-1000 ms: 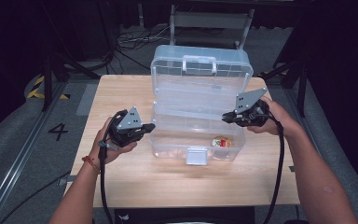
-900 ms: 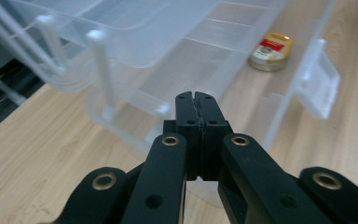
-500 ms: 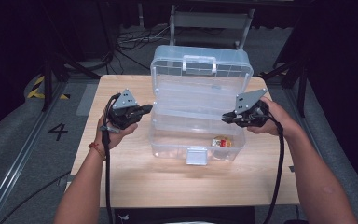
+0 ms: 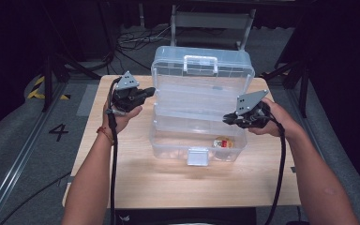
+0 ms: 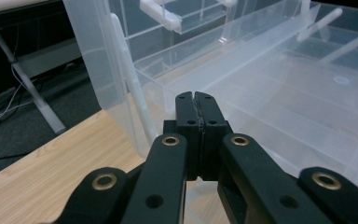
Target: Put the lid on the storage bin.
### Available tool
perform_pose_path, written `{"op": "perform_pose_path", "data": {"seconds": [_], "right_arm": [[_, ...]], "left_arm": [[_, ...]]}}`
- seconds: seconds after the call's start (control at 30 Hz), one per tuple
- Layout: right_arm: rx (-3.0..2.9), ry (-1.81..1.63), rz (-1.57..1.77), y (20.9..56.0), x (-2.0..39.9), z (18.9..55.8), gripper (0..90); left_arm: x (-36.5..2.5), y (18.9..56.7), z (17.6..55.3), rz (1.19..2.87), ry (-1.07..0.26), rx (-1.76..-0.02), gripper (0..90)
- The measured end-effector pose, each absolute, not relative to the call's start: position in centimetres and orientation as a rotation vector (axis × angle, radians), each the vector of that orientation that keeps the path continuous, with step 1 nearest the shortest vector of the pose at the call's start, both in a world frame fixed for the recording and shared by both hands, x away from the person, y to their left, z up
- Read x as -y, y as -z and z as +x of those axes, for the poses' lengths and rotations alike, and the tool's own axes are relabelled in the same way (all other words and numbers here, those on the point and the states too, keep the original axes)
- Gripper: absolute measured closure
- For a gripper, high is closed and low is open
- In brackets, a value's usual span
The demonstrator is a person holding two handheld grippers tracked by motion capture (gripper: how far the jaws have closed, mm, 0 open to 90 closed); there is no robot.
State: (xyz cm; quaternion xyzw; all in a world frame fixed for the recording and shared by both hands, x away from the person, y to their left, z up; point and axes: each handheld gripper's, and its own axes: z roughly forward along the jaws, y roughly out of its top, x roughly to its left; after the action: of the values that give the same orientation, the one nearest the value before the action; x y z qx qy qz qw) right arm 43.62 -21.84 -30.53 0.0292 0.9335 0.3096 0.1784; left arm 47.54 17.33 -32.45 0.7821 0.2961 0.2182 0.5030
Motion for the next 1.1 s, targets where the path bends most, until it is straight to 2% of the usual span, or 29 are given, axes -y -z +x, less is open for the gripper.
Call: {"op": "perform_pose_path", "data": {"seconds": [0.5,1.1], "right_arm": [[-2.641,-0.866,0.076,30.6,21.8,43.5,83.8],[-2.631,-0.847,0.066,30.9,21.8,42.9,83.3]], "left_arm": [[-17.4,31.5,49.6,1.845,-0.531,-0.746,89.9],[-17.1,31.7,49.9,1.826,-0.508,-0.754,89.6]]}}
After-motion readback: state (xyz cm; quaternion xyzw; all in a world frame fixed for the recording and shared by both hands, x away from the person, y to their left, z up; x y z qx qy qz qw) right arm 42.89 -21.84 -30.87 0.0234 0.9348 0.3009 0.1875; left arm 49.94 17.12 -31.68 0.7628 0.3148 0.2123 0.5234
